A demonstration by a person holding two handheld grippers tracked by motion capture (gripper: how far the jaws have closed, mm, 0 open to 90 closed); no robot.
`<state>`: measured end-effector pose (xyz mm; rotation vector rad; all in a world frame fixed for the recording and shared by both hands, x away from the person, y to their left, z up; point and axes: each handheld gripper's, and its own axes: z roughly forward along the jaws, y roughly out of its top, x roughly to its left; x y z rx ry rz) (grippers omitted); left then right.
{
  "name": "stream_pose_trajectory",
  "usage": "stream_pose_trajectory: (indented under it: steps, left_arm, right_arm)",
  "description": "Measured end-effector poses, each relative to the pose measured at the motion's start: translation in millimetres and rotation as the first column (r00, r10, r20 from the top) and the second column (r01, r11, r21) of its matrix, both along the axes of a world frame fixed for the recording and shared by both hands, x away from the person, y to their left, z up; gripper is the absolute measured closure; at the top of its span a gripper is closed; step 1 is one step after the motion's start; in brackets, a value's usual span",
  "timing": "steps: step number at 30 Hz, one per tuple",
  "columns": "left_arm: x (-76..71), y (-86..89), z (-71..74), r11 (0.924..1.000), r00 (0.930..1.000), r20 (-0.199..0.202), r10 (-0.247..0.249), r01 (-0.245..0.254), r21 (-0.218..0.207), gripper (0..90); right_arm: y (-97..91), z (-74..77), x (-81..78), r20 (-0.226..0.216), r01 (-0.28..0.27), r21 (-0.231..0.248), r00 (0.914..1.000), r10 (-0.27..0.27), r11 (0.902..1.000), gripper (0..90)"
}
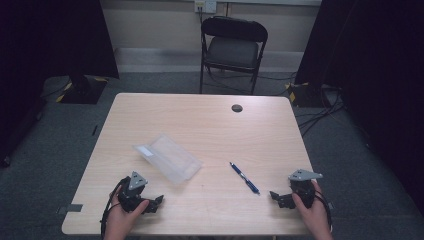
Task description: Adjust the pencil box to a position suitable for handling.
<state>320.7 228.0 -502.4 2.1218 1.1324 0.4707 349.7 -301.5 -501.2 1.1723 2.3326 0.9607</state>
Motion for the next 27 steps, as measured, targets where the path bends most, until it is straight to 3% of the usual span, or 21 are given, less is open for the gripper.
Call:
stream_pose_trajectory:
  steps: [9, 12, 13, 15, 17, 18, 20, 22, 27]
  left_arm:
    - [-0.2, 0.1, 0.3, 1.0, 1.0, -0.002, -0.002, 0.002, 0.002, 0.0]
    - [-0.8, -1.9, 3.0, 0.9998, 0.9995, -0.027, -0.017, 0.018, 0.009, 0.3]
    - [-1.8, -2.6, 4.0, 0.9998, 0.9996, -0.022, -0.017, 0.017, 0.008, 2.7]
    - [-3.2, -2.9, 5.5, 0.9998, 0.9998, -0.012, -0.019, 0.019, 0.006, 16.8]
    - [-7.0, -5.2, 9.5, 0.9992, 0.9996, -0.019, -0.021, 0.02, -0.034, 21.7]
    - [-9.1, -7.2, 12.8, 0.9991, 0.9998, -0.009, -0.016, 0.015, -0.039, 18.0]
    - [-10.2, -8.4, 15.8, 0.999, 0.9999, -0.002, -0.017, 0.017, -0.041, 19.2]
    - [-11.1, -11.1, 24.5, 0.9951, 1.0, -0.009, 0.001, -0.002, -0.099, 18.1]
    - [-8.3, -20.9, 32.2, 0.993, 0.9997, -0.021, 0.013, -0.015, -0.117, 17.9]
  right_arm:
    - [0.0, 0.0, 0.0, 0.0, 0.0, 0.0, 1.0, 0.0, 1.0, 0.0]
    - [-0.1, 0.0, 0.1, 0.001, -0.001, 0.0, 1.0, 0.001, 1.0, 0.0]
    - [-0.1, -0.1, 0.3, 0.002, -0.003, -0.001, 1.0, 0.003, 1.0, 0.0]
    - [-0.2, -0.1, 0.3, 0.003, -0.003, -0.001, 1.0, 0.003, 1.0, 0.0]
    - [-0.2, -0.1, 0.3, 0.002, -0.003, -0.001, 1.0, 0.003, 1.0, 0.0]
    - [-0.2, -0.1, 0.4, 0.002, -0.003, -0.001, 1.0, 0.003, 1.0, 0.0]
    - [-0.2, -0.1, 0.4, 0.002, -0.003, -0.001, 1.0, 0.003, 1.0, 0.0]
    - [-0.1, 0.0, 0.1, 0.0, -0.001, 0.0, 1.0, 0.001, 1.0, 0.0]
    - [0.0, 0.0, 0.0, 0.0, 0.0, 0.0, 1.0, 0.0, 1.0, 0.0]
